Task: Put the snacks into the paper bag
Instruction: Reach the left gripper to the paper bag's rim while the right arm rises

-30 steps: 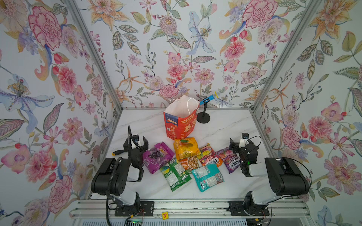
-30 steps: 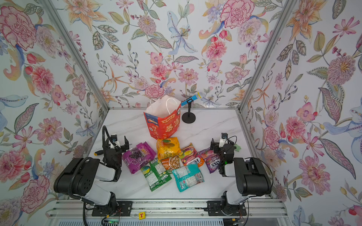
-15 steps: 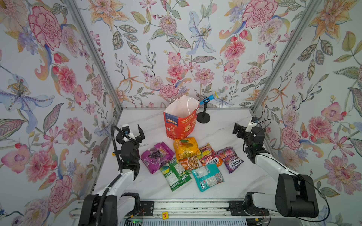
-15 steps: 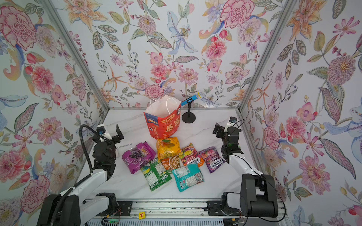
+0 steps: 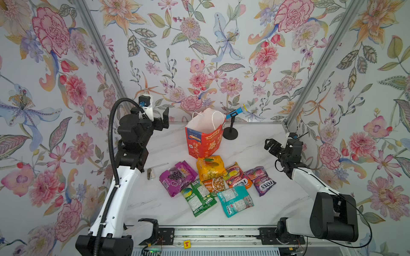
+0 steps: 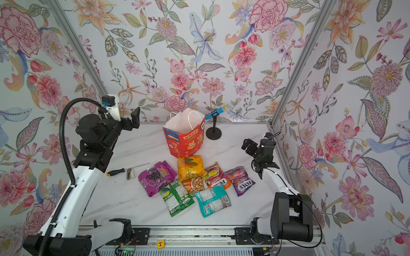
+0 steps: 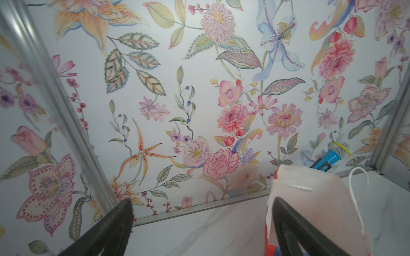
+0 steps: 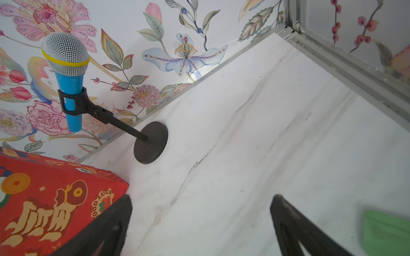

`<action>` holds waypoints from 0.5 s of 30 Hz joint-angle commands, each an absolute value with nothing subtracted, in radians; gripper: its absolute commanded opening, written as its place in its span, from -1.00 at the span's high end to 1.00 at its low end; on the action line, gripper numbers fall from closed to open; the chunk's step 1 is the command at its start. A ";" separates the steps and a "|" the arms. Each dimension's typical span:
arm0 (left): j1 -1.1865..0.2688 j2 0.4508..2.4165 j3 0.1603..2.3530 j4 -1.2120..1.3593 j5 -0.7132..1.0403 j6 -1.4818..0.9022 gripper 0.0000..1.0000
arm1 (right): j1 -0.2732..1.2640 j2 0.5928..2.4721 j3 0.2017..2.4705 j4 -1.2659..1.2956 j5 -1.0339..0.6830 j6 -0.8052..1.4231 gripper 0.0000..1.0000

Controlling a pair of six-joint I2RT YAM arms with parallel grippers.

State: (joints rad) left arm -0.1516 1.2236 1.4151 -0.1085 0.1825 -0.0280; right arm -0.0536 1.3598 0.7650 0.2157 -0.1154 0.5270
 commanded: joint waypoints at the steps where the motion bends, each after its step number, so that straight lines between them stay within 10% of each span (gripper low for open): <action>1: -0.228 1.341 1.568 -0.406 0.216 0.152 -0.98 | -0.046 1.362 0.795 0.150 -0.132 0.554 -0.99; 15: -0.342 1.861 2.217 -0.806 0.337 0.262 -0.98 | -0.037 1.394 0.801 0.124 -0.205 0.583 -0.99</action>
State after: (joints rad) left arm -0.3294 1.8191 2.1143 -0.6888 0.2588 0.2306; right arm -0.0448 1.3743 0.7799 0.1448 -0.1802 0.5648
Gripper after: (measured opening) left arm 0.991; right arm 0.993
